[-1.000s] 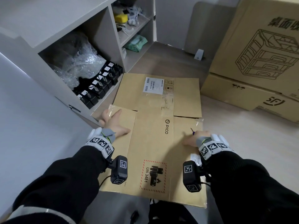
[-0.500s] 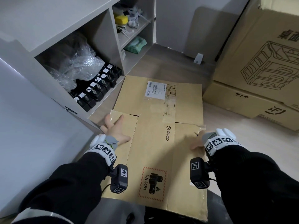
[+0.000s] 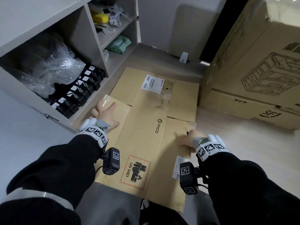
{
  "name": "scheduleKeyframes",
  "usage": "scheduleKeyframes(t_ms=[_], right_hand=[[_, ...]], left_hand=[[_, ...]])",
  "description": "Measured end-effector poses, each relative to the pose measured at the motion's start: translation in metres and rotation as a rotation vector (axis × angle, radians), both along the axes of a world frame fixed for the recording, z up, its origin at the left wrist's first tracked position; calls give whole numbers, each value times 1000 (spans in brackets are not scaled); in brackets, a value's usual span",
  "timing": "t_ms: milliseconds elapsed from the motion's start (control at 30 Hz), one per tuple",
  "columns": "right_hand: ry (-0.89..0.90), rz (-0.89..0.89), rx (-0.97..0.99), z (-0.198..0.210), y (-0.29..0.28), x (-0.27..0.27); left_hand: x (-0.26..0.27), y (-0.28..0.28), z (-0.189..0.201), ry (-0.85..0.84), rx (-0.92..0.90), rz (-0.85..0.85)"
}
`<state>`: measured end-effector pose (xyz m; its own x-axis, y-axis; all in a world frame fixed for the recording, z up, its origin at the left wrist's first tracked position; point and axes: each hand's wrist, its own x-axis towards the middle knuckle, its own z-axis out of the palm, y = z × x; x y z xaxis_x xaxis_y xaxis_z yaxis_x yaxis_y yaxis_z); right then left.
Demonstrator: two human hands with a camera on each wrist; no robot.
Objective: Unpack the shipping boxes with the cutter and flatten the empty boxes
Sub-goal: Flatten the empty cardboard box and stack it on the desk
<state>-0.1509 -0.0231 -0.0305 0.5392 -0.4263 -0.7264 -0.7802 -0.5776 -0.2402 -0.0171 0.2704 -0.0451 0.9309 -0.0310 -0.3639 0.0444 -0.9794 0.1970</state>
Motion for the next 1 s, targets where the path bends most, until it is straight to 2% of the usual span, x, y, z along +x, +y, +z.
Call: scheduleKeyframes(t_ms=[67, 233, 400, 500, 633, 800, 900, 1000], right_hand=[[-4, 18, -87, 4, 5, 9], [0, 32, -166, 4, -12, 45], [19, 118, -141, 9, -29, 91], [1, 155, -156, 13, -30, 108], [29, 158, -120, 9, -32, 129], [4, 28, -220, -1, -17, 140], [81, -14, -190, -11, -7, 146], [63, -102, -162, -18, 0, 149]], left_hand=[[11, -5, 3, 4, 9, -11], [46, -27, 11, 46, 44, -52], [55, -51, 8, 186, 125, -133], [52, -65, -6, 321, 53, -190], [80, -71, -14, 367, 43, -240], [117, -65, -14, 397, 47, -304], [127, -59, -17, 428, 42, -341], [128, -55, -26, 421, 26, -351]])
